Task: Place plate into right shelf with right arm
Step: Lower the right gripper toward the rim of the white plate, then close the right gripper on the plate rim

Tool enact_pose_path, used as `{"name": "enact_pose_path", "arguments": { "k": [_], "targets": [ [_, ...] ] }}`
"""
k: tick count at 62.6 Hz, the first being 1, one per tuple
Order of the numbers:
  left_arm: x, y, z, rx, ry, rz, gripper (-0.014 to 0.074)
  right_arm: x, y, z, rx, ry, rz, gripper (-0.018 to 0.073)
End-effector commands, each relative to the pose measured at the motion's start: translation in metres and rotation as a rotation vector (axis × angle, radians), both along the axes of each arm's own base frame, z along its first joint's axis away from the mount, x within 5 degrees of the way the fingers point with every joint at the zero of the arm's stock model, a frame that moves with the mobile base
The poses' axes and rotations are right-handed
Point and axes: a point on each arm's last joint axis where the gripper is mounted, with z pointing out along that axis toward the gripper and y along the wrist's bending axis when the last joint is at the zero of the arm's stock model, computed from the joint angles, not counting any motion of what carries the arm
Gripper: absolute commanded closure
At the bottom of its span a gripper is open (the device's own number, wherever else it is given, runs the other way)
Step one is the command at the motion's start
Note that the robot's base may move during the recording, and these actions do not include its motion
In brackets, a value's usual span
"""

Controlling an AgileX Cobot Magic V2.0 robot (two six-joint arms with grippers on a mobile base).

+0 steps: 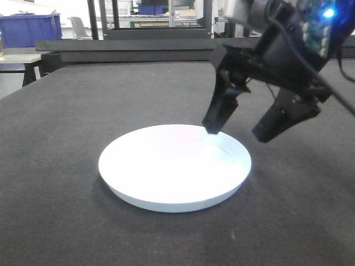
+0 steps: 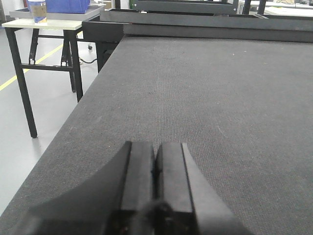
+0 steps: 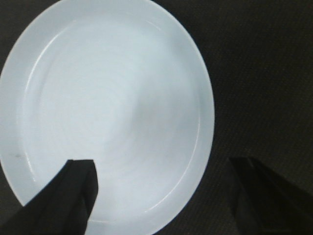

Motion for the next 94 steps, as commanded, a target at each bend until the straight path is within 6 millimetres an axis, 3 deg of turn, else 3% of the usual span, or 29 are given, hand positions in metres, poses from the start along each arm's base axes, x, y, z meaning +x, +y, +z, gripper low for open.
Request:
{"name": "enact_pose_path", "arguments": {
  "k": [1, 12, 27, 35, 73, 94],
  "targets": [
    [0.0, 0.0, 0.005, -0.013, -0.08, 0.004, 0.0643, 0.006, 0.004, 0.013, 0.039, -0.045, -0.011, -0.0071],
    [0.0, 0.0, 0.005, -0.013, -0.08, 0.004, 0.0643, 0.009, 0.006, 0.0, 0.024, -0.001, -0.006, -0.0036],
    [0.0, 0.0, 0.005, -0.013, -0.08, 0.004, 0.0643, 0.009, 0.006, -0.001, 0.023, 0.002, -0.006, 0.0179],
    [0.0, 0.0, 0.005, -0.013, -0.08, 0.004, 0.0643, 0.009, 0.006, -0.001, 0.022, 0.0, -0.006, 0.025],
    [0.0, 0.0, 0.005, -0.013, -0.08, 0.004, 0.0643, 0.015, 0.004, -0.002, -0.001, -0.06, -0.02, 0.0253],
    [0.0, 0.0, 0.005, -0.013, -0.08, 0.004, 0.0643, 0.02, 0.006, -0.025, -0.028, 0.016, -0.012, 0.0253]
  ]
}}
